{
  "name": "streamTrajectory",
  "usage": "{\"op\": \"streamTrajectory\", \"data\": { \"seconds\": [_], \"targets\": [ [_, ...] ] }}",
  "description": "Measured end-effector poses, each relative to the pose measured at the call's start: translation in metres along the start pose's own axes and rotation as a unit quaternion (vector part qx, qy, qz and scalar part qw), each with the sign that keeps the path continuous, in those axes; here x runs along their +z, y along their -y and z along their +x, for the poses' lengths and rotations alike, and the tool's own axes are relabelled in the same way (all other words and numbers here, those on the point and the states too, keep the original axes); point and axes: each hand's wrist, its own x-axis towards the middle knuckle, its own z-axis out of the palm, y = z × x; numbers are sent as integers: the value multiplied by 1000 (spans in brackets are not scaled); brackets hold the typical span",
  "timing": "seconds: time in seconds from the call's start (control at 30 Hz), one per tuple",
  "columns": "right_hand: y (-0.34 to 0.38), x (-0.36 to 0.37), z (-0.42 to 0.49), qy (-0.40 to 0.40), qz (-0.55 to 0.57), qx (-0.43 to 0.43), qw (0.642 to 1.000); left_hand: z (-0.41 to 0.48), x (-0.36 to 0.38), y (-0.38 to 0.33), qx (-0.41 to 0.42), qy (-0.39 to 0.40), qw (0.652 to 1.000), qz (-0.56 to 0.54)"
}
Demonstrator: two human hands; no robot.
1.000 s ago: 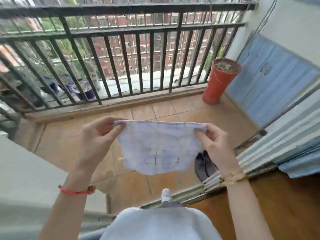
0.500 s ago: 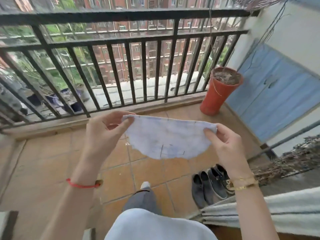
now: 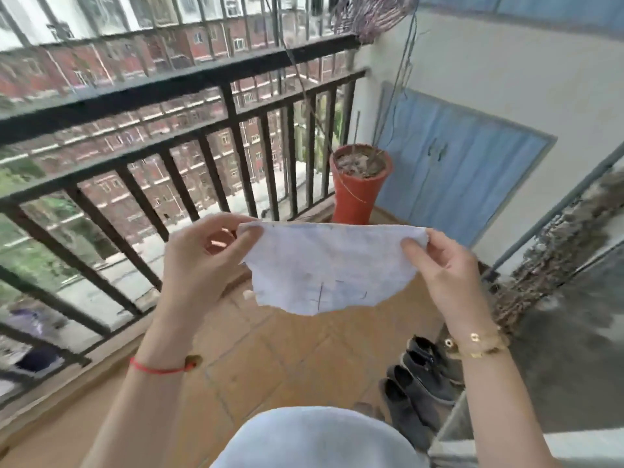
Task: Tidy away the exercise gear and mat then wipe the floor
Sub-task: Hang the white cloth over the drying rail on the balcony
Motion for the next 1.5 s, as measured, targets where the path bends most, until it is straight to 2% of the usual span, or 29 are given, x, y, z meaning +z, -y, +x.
{"op": "streamTrajectory", "data": {
  "seconds": [0.17,0.43,0.93,1.17,1.37,1.5],
  "targets": [
    [-6,8,40,-34,-20,18,999,71,24,20,12,55,998,-12],
    [-26,-9,127,-75,-35,9,997,166,102,29,25,90,993,-67],
    [-27,-155,356,-220,-47,-68,972,363,345,-57,118,143,973,-140],
    [-8,-216,436,-308,-87,-114,940,439,430,-119,171,177,950,-192],
    [37,-262,496,-401,-128,-191,887,505,480,-194,236,184,910,-286],
    [76,-296,544,-437,-164,-227,855,553,508,-249,284,186,889,-306]
  ]
}}
